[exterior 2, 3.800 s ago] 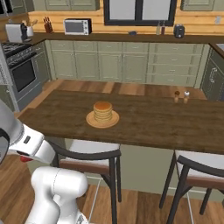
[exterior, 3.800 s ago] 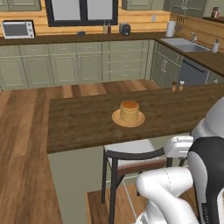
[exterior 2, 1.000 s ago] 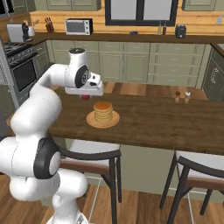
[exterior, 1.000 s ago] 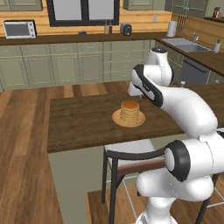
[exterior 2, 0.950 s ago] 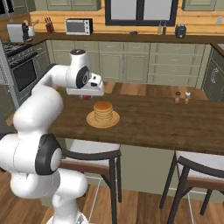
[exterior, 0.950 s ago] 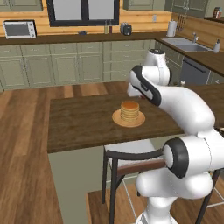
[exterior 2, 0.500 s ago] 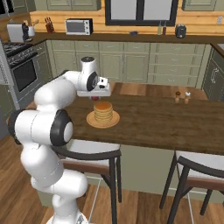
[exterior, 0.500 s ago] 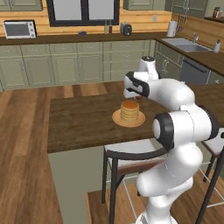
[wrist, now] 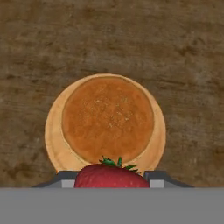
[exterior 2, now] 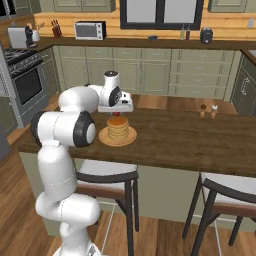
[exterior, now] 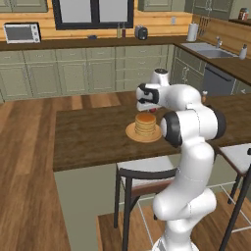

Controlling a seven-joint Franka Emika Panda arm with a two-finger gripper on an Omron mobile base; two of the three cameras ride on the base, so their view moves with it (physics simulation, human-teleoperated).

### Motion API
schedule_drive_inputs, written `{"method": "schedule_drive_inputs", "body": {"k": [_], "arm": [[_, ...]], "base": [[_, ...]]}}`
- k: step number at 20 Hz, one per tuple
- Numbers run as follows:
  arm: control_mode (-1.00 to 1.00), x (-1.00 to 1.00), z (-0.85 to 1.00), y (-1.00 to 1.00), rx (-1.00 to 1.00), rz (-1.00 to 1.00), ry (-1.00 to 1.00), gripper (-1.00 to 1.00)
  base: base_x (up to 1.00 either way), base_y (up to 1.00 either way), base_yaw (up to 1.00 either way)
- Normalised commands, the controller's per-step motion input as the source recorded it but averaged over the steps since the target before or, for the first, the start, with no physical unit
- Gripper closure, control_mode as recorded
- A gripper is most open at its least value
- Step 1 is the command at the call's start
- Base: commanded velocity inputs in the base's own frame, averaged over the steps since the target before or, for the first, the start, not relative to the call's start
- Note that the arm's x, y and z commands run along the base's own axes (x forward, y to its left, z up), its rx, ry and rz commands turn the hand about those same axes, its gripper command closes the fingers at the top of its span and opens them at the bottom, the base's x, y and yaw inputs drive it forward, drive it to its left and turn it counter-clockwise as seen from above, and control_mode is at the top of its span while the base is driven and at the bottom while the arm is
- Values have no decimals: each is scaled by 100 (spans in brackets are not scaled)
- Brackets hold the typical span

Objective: Take the strawberry from the fridge and place it on top of the pancake, located on the dining counter.

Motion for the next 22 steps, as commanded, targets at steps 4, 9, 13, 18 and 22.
{"method": "schedule_drive_inputs", "body": {"k": [4, 9, 13, 18, 22], "arm": [[-100, 55, -24, 0, 0, 0, 0, 100], [-100, -2, -33, 5, 0, 0, 12, 100], [-100, -12, -34, 6, 0, 0, 20, 100], [-100, 4, -21, 5, 0, 0, 7, 100], [-100, 3, -3, 0, 0, 0, 0, 100]], "base": [[0, 0, 0], [0, 0, 0], [0, 0, 0], [0, 0, 0], [0, 0, 0]]}}
